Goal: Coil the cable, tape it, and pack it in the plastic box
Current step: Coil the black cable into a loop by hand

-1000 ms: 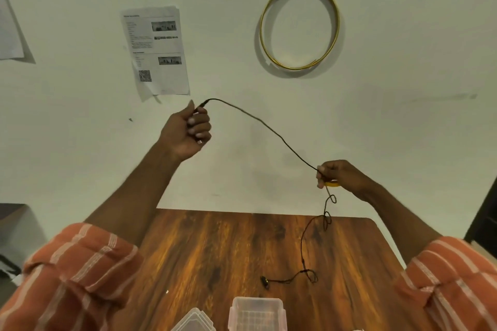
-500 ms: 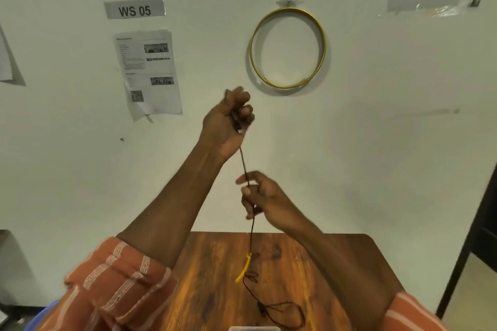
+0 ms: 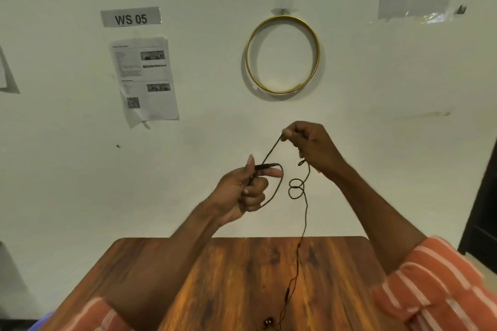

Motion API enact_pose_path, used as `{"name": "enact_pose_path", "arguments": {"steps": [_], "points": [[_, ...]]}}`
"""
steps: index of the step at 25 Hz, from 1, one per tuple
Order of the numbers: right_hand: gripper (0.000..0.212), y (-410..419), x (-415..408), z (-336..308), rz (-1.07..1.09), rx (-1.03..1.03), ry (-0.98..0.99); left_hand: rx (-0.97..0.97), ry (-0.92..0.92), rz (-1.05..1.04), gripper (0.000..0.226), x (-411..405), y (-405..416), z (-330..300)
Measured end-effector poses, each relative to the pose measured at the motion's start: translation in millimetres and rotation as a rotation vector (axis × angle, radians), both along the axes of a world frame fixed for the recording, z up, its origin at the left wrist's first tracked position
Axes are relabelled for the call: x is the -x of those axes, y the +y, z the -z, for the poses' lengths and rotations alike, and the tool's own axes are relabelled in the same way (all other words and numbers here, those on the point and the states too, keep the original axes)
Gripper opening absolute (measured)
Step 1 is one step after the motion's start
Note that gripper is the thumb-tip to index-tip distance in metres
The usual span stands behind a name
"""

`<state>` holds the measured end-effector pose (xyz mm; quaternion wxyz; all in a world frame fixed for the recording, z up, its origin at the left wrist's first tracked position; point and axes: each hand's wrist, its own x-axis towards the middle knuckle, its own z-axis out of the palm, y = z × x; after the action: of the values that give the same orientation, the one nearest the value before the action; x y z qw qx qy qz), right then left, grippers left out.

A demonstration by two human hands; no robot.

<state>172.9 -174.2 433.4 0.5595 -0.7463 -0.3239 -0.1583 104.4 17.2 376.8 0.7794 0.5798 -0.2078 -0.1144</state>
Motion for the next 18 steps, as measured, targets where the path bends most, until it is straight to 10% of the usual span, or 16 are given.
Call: {"name": "enact_pose_path", "arguments": {"steps": [7,9,12,15,18], "points": [[0.027,25,11,108,-0.360,0.021,0.392,0.651,-0.097,-0.163,0.026,-8,7,-70],[0.022,25,30,122,-0.468,0.020,0.452,0.513,-0.208,-0.521,0.019,-21,22,-77],[0.018,13,41,103,-0.426,-0.089,0.382,-0.206,-0.367,-0.874,0.015,-28,40,-64],[0.022,-4,36,62,-0.240,-0.182,0.248,-0.725,-0.285,-0.512,0.027,-12,42,-21],[0.019,-10,19,30,-0.131,-0.147,0.145,-0.380,-0.075,-0.133,0.055,10,29,9]]}}
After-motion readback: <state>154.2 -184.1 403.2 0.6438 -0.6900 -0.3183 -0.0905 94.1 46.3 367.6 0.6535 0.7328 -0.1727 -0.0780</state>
